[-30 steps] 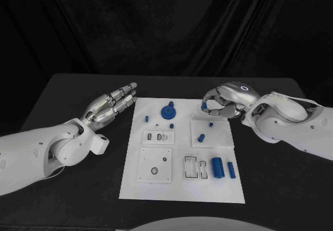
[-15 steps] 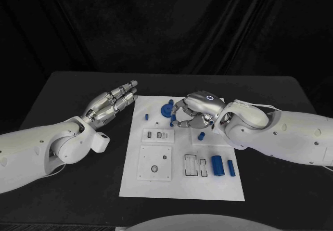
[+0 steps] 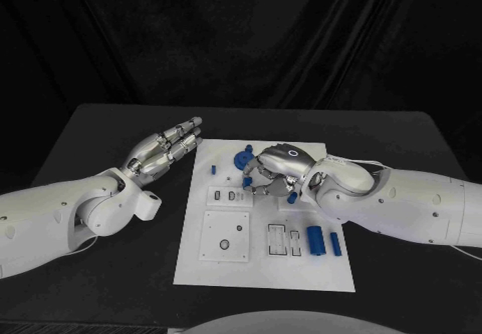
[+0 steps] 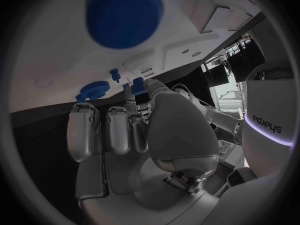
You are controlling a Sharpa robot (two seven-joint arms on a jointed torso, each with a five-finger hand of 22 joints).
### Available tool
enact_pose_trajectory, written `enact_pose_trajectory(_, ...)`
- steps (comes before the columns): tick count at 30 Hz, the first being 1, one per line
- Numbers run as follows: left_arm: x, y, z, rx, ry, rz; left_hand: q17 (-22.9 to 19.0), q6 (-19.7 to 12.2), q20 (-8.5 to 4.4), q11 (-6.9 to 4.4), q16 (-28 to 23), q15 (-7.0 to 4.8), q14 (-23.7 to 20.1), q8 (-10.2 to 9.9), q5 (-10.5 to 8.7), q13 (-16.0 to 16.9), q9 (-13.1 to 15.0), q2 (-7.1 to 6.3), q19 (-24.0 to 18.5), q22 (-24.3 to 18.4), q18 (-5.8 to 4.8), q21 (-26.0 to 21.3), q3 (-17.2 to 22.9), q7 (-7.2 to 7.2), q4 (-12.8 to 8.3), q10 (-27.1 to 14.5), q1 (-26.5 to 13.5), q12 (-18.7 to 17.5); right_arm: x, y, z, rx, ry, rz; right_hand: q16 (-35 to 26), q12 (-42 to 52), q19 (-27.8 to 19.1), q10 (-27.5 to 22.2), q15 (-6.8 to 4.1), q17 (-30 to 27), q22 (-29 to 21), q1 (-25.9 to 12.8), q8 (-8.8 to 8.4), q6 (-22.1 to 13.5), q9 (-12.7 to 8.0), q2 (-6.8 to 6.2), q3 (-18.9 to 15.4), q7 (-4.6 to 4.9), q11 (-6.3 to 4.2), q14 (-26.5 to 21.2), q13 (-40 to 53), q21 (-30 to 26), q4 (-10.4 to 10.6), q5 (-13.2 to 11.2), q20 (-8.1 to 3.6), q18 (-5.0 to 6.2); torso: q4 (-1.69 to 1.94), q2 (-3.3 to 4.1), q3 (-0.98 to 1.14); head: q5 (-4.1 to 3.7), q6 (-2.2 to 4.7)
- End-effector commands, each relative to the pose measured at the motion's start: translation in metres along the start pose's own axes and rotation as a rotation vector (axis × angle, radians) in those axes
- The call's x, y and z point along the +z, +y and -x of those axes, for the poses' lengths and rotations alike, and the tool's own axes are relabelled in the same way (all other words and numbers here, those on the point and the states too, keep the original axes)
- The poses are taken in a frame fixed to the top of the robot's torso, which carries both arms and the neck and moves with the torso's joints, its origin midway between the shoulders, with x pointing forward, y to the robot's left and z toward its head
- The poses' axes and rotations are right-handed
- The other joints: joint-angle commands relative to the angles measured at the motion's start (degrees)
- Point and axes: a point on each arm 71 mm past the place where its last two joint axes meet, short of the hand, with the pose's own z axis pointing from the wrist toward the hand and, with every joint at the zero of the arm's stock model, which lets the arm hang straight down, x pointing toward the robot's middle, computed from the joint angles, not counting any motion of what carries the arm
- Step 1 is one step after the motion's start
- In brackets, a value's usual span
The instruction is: Assemble the parts on the task board
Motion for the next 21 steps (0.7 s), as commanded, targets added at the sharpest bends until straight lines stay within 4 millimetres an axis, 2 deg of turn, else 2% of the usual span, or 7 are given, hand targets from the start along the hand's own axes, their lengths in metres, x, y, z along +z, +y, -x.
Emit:
enact_pose_trajectory(1, 0.0005, -0.0054, -0.0018, -0.01, 0.011, -0.083, -0.08, -0.03, 0.29, 0.53, -0.21, 0.45, -0.02, 0.22, 0.29, -0.09, 0.05, 0.03, 0.04, -0.09, 1.12, -0.19, 0.38, 0.25, -0.09, 0.0, 0.29, -0.37, 0.0005, -0.0005, -0.0048, -0.006, 0.024, -0.018, 0.17, 0.15, 2.32, 5.96, 0.57, 0.93, 12.14, -0.43, 0.16, -0.08, 0.06, -0.05, 0.05, 0.34, 0.54, 3.8, 15.1, -0.26, -0.13, -0.38, 0.41, -0.03, 0.01, 0.03, 0.01, 0.04, -0.01)
enact_pose_trajectory(21, 0.0014, -0.005, -0.0021, -0.012, 0.014, -0.083, -0.08, -0.04, 0.31, 0.59, -0.21, 0.46, -0.02, 0.22, 0.29, -0.09, 0.04, 0.1, 0.04, -0.09, 1.13, -0.19, 0.51, 0.28, -0.11, 0.0, 0.22, -0.37, 0.0034, 0.002, -0.012, 0.001, 0.04, -0.018, 0.19, 0.15, 2.28, 5.96, 0.72, 0.9, 12.11, -0.41, 0.05, -0.29, 0.05, -0.09, 0.17, 0.48, 0.69, 3.77, 15.1, -0.36, -0.43, -0.86, 0.56, -0.01, 0.06, 0.03, -0.04, 0.24, -0.29)
